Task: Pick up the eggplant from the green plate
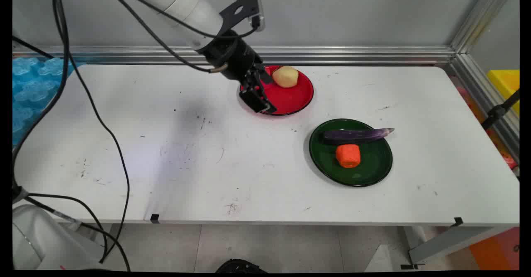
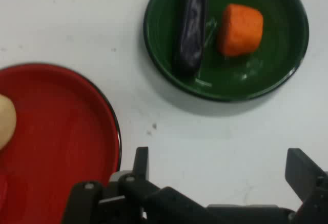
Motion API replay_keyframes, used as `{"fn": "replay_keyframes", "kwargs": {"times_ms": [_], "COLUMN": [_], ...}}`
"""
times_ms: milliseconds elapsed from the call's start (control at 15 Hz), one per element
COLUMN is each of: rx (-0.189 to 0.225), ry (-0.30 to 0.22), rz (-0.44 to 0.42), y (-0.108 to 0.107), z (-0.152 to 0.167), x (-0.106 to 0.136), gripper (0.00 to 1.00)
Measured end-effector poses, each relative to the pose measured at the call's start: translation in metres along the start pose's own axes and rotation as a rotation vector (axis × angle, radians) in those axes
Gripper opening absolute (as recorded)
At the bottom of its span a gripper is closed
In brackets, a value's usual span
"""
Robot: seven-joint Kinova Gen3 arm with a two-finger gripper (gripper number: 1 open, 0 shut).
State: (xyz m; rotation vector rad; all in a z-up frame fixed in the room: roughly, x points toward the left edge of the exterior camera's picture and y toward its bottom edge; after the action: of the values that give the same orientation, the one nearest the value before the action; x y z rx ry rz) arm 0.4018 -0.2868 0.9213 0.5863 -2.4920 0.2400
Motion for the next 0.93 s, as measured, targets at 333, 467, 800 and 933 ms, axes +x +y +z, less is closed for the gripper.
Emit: {"fn": "replay_keyframes", "kwargs": {"times_ms": [333, 467, 800, 933], "rx": [-0.012, -0.015, -0.021, -0.018], "ry": [0.049, 0.066, 0.094, 0.100], "rz": [-0.012, -0.016, -0.008, -0.001], "y": [-0.007, -0.008, -0.010, -0.011], "z": [0.017, 0.028, 0.060, 0.076], "x": [0.024, 0.035, 0.062, 0.073], "gripper": [1.00, 1.00, 1.00, 1.00]}}
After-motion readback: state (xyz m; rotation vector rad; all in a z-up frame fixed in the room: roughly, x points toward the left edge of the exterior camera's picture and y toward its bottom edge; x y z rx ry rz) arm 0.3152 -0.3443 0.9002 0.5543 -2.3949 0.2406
